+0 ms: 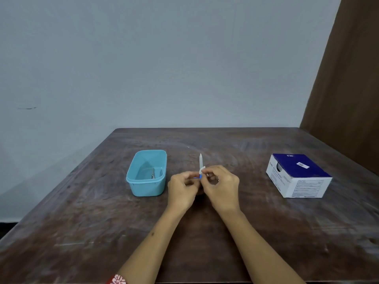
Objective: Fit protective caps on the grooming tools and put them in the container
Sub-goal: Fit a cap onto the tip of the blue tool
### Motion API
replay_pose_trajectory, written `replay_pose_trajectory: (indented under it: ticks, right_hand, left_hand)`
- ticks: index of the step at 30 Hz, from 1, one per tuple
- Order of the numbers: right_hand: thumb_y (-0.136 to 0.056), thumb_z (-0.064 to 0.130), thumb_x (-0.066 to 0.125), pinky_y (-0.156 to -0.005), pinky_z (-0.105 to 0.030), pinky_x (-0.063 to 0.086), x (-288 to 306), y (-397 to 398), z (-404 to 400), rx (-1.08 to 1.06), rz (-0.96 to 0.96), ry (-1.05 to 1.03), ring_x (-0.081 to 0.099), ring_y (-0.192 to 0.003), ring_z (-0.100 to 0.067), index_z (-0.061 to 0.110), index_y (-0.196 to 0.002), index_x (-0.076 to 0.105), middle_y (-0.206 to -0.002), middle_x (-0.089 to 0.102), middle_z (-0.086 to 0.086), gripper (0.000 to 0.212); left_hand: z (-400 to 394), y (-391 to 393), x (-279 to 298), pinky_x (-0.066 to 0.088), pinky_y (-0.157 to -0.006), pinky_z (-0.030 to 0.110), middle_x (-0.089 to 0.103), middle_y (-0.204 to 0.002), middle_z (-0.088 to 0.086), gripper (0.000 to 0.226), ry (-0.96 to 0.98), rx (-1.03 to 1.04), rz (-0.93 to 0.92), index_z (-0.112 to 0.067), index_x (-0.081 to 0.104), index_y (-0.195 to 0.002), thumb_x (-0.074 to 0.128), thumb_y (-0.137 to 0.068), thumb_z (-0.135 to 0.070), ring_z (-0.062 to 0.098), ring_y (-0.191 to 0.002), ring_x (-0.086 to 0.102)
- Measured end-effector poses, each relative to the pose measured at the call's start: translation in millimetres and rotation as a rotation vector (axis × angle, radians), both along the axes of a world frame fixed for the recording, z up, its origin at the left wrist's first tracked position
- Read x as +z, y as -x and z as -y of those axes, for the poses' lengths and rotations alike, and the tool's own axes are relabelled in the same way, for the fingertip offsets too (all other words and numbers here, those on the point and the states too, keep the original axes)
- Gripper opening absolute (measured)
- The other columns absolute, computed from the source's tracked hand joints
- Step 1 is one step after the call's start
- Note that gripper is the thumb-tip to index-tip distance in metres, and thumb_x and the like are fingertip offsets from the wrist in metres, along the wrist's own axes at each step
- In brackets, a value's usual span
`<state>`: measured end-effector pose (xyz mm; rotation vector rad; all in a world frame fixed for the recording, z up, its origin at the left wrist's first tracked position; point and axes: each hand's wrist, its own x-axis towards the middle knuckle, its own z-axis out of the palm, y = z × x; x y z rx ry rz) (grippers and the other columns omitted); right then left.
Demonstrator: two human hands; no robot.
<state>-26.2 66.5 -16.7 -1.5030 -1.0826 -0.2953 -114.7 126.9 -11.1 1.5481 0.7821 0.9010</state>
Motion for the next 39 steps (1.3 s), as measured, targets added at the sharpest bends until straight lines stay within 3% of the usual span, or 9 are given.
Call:
replay_pose_trajectory:
  ticks: [6, 12, 17, 19, 24, 30, 35, 39]
  right_hand:
    - [-0.08, -0.003, 0.067, -0.069, -0.02, 0.052, 0.4, -4.0, 0.0, -0.067, -0.073, -0.097, 0.066, -0.078, -0.01, 0.008, -0.093, 0.072, -0.087, 0.072, -0.002, 0.018]
    - [-0.067, 0.004, 0.072, -0.055, -0.018, 0.049, -2.3, -1.2, -1.3, -0.054, -0.091, 0.015, 0.056, -0.057, -0.005, 0.022, -0.076, 0.064, -0.066, 0.061, 0.01, 0.021]
    - [-0.079, 0.004, 0.067, -0.068, -0.031, 0.055, 1.8, -2.9, 0.7, -0.096, -0.116, -0.056, 0.062, -0.073, -0.009, 0.016, -0.091, 0.066, -0.082, 0.067, 0.001, 0.017]
    - [-0.076, 0.004, 0.068, -0.07, -0.032, 0.055, 3.1, -2.5, 2.6, -0.11, -0.122, -0.051, 0.062, -0.077, -0.011, 0.018, -0.093, 0.064, -0.083, 0.066, 0.004, 0.022]
    - [-0.065, 0.006, 0.071, -0.061, -0.029, 0.053, 4.0, 2.2, 4.2, -0.039, -0.097, 0.028, 0.059, -0.065, -0.006, 0.024, -0.085, 0.057, -0.07, 0.061, 0.011, 0.03]
    - [-0.081, 0.006, 0.068, -0.07, -0.021, 0.052, 4.7, -2.8, 3.5, -0.048, -0.195, -0.062, 0.062, -0.072, -0.004, 0.024, -0.099, 0.056, -0.075, 0.065, 0.012, 0.029]
    - [-0.065, 0.01, 0.071, -0.062, -0.029, 0.054, 3.8, 1.4, 6.0, -0.018, -0.124, 0.036, 0.06, -0.063, -0.006, 0.03, -0.089, 0.051, -0.068, 0.062, 0.01, 0.037]
    - [-0.071, 0.008, 0.07, -0.062, -0.033, 0.055, 3.9, 1.2, 4.7, -0.044, -0.128, 0.013, 0.058, -0.064, -0.009, 0.026, -0.085, 0.052, -0.072, 0.062, 0.009, 0.029]
  left_hand:
    - [5.5, 1.9, 5.4, 0.058, -0.061, 0.027, 0.072, -0.087, 0.019, 0.021, 0.081, -0.133, -0.052, 0.0, 0.07, -0.095, 0.058, -0.082, 0.01, 0.026, -0.076, 0.071]
    - [8.4, 3.3, 5.5, 0.058, -0.061, 0.026, 0.073, -0.079, 0.016, 0.03, 0.03, -0.093, -0.031, -0.008, 0.073, -0.085, 0.055, -0.078, 0.015, 0.021, -0.07, 0.071]
    - [7.9, 4.2, 8.1, 0.06, -0.065, 0.029, 0.071, -0.08, 0.018, 0.021, 0.103, -0.199, -0.029, 0.003, 0.07, -0.092, 0.057, -0.079, 0.015, 0.02, -0.069, 0.069]
    - [9.0, 5.0, 9.2, 0.059, -0.063, 0.028, 0.07, -0.078, 0.016, 0.024, 0.096, -0.219, -0.029, 0.002, 0.07, -0.09, 0.055, -0.079, 0.017, 0.018, -0.068, 0.069]
    - [7.9, 5.8, 9.8, 0.056, -0.057, 0.023, 0.071, -0.078, 0.018, 0.029, 0.079, -0.15, 0.015, 0.0, 0.071, -0.089, 0.052, -0.079, 0.018, 0.018, -0.066, 0.07]
    - [6.2, 4.7, 9.4, 0.058, -0.057, 0.023, 0.07, -0.081, 0.018, 0.019, 0.113, -0.161, -0.018, 0.005, 0.069, -0.094, 0.062, -0.079, 0.013, 0.02, -0.066, 0.069]
    - [3.6, 5.7, 7.9, 0.059, -0.064, 0.027, 0.072, -0.082, 0.018, 0.025, 0.039, -0.104, -0.021, -0.002, 0.072, -0.093, 0.058, -0.08, 0.013, 0.024, -0.073, 0.071]
    - [3.3, 5.2, 6.4, 0.059, -0.063, 0.026, 0.072, -0.078, 0.015, 0.024, 0.038, -0.105, -0.04, -0.001, 0.071, -0.093, 0.057, -0.08, 0.014, 0.02, -0.068, 0.07]
